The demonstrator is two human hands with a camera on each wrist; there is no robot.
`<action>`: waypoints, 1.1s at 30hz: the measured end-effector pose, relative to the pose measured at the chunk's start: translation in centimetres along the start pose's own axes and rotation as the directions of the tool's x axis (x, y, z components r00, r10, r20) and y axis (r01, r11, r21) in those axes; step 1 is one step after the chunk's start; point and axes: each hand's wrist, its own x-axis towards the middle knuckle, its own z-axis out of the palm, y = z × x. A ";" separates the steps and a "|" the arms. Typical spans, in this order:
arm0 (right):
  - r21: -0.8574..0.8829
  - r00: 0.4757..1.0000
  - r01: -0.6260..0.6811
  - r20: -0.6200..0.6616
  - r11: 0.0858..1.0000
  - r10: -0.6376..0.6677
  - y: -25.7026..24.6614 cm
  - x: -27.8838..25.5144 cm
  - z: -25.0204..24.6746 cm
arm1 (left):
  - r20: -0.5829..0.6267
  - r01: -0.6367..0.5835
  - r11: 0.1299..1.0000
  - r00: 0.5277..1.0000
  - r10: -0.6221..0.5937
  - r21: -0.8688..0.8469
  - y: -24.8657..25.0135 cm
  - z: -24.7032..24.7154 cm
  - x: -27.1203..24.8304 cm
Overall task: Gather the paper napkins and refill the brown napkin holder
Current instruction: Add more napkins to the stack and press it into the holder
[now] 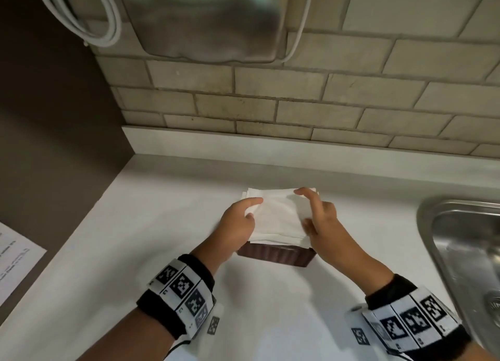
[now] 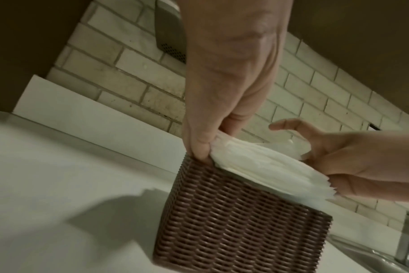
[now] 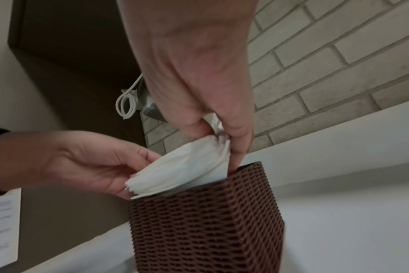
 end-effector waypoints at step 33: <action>-0.527 0.961 0.069 0.263 0.847 0.085 -1.5 1.9 1.2 | 0.257 -0.360 0.444 0.926 0.276 0.820 0.0 2.2 -1.4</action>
